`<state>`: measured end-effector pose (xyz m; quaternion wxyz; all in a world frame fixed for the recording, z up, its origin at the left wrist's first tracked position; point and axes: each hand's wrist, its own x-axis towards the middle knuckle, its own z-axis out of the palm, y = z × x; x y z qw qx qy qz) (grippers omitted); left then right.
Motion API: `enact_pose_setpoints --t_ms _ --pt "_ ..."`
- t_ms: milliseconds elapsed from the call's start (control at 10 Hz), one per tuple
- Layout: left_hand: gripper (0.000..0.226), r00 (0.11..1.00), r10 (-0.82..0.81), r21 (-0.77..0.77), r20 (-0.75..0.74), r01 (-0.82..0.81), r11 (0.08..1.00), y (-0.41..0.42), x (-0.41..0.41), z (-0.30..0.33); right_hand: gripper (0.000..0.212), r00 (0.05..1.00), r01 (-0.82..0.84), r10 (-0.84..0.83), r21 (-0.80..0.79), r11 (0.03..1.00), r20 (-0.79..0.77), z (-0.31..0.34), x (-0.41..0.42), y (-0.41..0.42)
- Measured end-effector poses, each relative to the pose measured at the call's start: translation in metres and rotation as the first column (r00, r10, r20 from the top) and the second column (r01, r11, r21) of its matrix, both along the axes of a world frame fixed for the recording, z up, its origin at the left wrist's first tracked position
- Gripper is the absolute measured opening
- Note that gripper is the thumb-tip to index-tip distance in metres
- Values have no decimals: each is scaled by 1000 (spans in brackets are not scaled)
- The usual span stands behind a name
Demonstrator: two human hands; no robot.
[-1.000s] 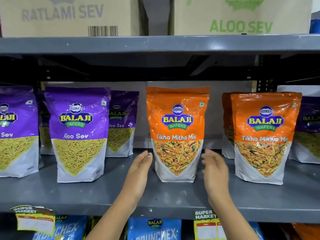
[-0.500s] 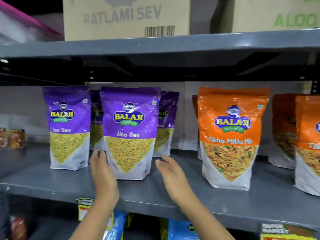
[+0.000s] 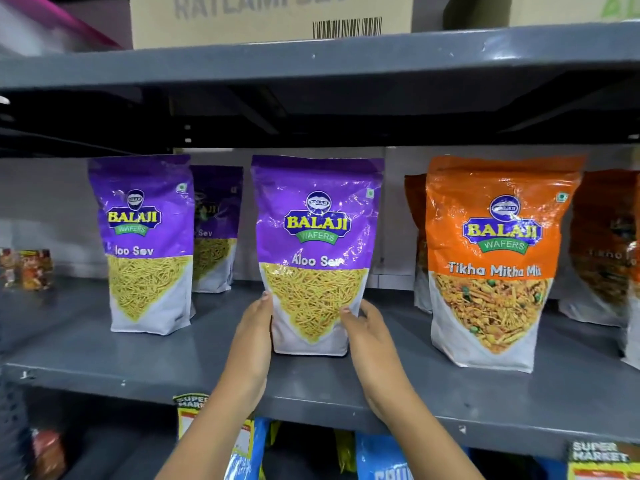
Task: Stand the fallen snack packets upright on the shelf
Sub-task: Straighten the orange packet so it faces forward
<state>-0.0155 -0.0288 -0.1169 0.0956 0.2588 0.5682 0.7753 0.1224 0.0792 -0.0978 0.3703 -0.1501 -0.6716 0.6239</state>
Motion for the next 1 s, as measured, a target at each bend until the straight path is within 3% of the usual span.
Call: enact_pose_setpoints --t_ms 200,700,900,1000 --pt "73 998 -42 -104 -54 36 994 1 2 -1 33 999 22 -24 -49 999 -40 0 2 1" --pt "74 999 15 -141 -46 -21 990 2 -5 -9 33 1000 12 -13 -27 1000 -25 1 4 1" --pt "45 987 121 -147 -110 -136 980 -4 33 13 36 999 24 -25 -38 999 -27 -1 2 2" --pt "49 973 160 -175 -165 -188 966 -8 47 21 38 998 45 -46 -29 999 -49 1 3 0"
